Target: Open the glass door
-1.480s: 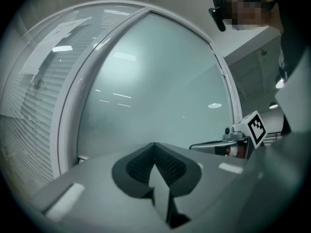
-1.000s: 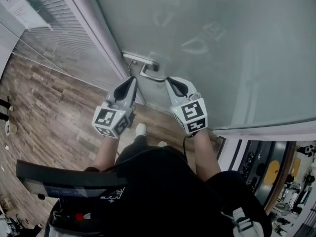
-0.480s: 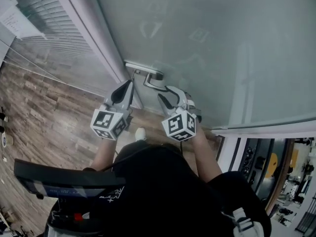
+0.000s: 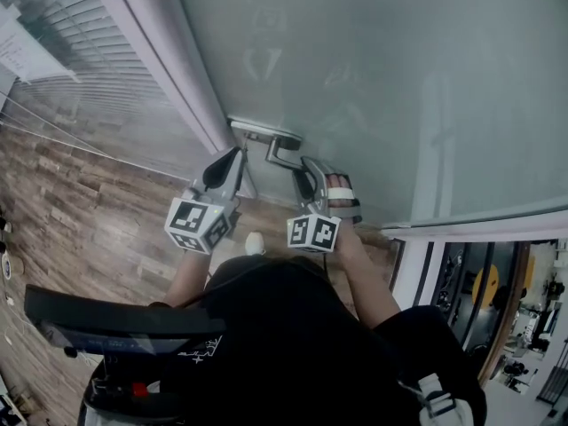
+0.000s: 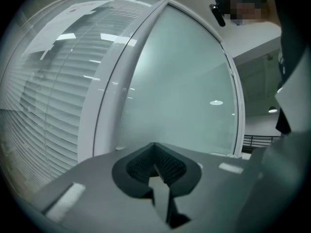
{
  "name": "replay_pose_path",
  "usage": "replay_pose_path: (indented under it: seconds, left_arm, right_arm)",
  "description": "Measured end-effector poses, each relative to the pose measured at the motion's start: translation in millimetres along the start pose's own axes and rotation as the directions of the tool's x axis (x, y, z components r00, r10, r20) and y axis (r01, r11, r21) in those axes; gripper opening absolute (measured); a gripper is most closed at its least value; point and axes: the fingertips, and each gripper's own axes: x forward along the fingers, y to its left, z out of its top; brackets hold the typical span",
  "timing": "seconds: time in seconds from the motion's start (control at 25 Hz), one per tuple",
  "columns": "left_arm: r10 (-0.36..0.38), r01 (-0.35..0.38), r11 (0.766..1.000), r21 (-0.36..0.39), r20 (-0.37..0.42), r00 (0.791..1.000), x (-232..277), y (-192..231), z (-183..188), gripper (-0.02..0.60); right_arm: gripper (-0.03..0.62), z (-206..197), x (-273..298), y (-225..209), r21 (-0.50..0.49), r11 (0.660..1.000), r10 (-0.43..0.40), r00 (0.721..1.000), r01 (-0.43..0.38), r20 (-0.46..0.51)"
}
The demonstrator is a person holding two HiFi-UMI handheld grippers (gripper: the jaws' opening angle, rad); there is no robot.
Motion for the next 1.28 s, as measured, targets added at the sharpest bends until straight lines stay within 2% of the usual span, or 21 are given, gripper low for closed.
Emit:
replay_pose_path:
  seconds: [0.44, 0.6, 0.76, 0.88, 1.04, 1.08, 1.2, 1.28]
  left_arm:
    - [-0.015, 0.014, 1.0, -0.013, -0.032, 0.999, -5.1, 7.9, -10.1, 0.0]
    - [-0.014, 0.013, 1.0, -0.016, -0.038, 0.999, -9.5, 8.3, -12.6, 0.0]
    - [-0.017, 0.016, 1.0, -0.014, -0.044, 0.999, -13.1, 10.0, -13.5, 0.0]
    - [-0.022, 0.021, 1.0, -0.013, -0.048, 0.999, -13.5, 9.5, -13.7, 0.0]
    - [-0.031, 0.03, 0.999, -0.012, -0.048, 0.998, -15.5, 8.5, -13.5, 0.0]
    - [-0.032, 0.031, 0.999, -0.011, -0.048, 0.998, -16.2, 8.6, -13.6, 0.0]
    - [-0.037, 0.036, 0.999, -0.01, -0.051, 0.998, -15.9, 8.4, -12.8, 0.0]
    - [-0.036, 0.035, 0.999, -0.016, -0.057, 0.998, -13.7, 13.8, -11.7, 0.0]
  right_arm:
    - [0.155, 1.8, 1.6, -2.2, 0.189, 0.981, -0.04, 0.999, 0.042, -0.016]
    - [0.155, -3.0, 4.7, 2.8, 0.283, 0.959, -0.027, 1.0, 0.028, -0.007]
    - [0.155, -4.7, 5.9, 5.2, 0.331, 0.944, -0.005, 1.0, 0.007, -0.006]
    - [0.155, -6.2, 9.5, 7.7, 0.406, 0.913, 0.02, 1.0, -0.021, 0.009]
    - [0.155, -7.0, 9.9, 8.8, 0.448, 0.893, 0.038, 0.999, -0.042, 0.017]
    - [0.156, -7.1, 10.9, 10.2, 0.476, 0.878, 0.048, 0.998, -0.056, 0.029]
    - [0.155, -7.7, 18.2, 16.5, 0.598, 0.792, 0.083, 0.992, -0.123, 0.094]
    - [0.155, -6.3, 24.8, 17.5, 0.617, 0.773, 0.096, 0.989, -0.146, 0.114]
